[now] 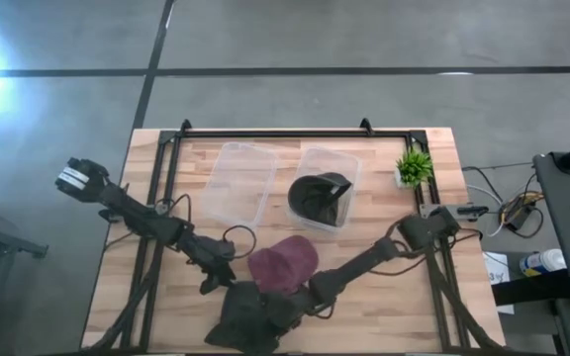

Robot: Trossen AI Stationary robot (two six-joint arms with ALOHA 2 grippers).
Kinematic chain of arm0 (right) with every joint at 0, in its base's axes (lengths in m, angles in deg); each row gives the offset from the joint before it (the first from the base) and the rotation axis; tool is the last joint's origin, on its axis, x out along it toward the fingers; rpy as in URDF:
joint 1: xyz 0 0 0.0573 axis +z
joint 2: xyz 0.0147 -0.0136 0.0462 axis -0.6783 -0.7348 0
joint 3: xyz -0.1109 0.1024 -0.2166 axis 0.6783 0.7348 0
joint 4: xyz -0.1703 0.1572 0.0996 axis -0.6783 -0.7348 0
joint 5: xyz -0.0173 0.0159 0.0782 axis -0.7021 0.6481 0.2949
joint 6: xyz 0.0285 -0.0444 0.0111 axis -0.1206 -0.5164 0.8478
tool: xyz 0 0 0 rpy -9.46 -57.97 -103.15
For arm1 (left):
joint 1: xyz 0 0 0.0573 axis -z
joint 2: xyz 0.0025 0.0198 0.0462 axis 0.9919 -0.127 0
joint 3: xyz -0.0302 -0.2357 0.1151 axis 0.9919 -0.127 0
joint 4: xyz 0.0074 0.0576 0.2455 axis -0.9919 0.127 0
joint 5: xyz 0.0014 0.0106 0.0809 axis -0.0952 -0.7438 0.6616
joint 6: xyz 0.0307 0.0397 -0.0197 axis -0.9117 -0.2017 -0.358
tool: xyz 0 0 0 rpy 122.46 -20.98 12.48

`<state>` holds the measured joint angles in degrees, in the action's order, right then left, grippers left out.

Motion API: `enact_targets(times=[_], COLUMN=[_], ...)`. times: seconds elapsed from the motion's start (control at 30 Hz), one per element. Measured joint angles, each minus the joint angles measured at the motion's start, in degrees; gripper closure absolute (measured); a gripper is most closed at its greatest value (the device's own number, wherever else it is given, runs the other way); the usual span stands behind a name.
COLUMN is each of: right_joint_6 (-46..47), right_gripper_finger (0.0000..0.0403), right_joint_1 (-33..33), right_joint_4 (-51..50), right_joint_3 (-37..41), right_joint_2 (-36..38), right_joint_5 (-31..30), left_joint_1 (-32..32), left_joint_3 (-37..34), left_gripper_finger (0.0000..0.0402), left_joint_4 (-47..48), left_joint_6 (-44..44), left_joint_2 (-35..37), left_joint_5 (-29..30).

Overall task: Pick & Place hat
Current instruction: Put the black cap into the right transparent bin

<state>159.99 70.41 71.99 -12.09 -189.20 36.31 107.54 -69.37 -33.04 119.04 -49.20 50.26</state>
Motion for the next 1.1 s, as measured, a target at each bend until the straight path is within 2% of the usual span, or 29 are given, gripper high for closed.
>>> enact_targets(times=[0.17, 0.4, 0.5, 0.6, 0.8, 1.0, 1.1], right_joint_6=[2.21, 2.1, 1.81, 0.79, -2.28, -6.37, -7.64], right_gripper_finger=[0.0152, 0.0154, 0.0156, 0.0156, 0.0156, 0.0156, 0.0156], right_joint_1=[-0.33, -0.59, -0.57, -0.57, -0.55, -0.48, -0.59], right_joint_4=[-4.09, -18.73, -25.61, -30.71, -30.79, -31.19, -31.25], right_joint_3=[-8.84, -19.79, -22.07, -23.15, -22.82, -22.73, -22.69], right_joint_2=[-6.04, -11.02, -12.24, -12.26, -12.22, -12.22, -12.22], right_joint_5=[-2.85, -4.73, -4.96, -5.39, -5.84, -6.98, -7.23], left_joint_1=[0.0, -0.96, -1.75, -2.46, -4.86, -6.81, -6.75], left_joint_3=[0.0, 0.07, 0.07, 0.08, 0.09, 0.09, 0.51], left_gripper_finger=[0.0275, 0.0275, 0.0275, 0.0275, 0.0274, 0.0244, 0.023], left_joint_4=[3.16, 2.78, 2.67, 1.53, -1.14, -1.05, -3.17], left_joint_6=[-0.34, -7.84, -7.72, -7.91, -7.36, -3.81, -3.24], left_joint_2=[0.81, 1.27, 1.27, 1.05, 0.42, -3.63, -6.7], left_joint_5=[-0.12, 1.0, -1.03, -4.27, -5.51, -5.7, -7.86])
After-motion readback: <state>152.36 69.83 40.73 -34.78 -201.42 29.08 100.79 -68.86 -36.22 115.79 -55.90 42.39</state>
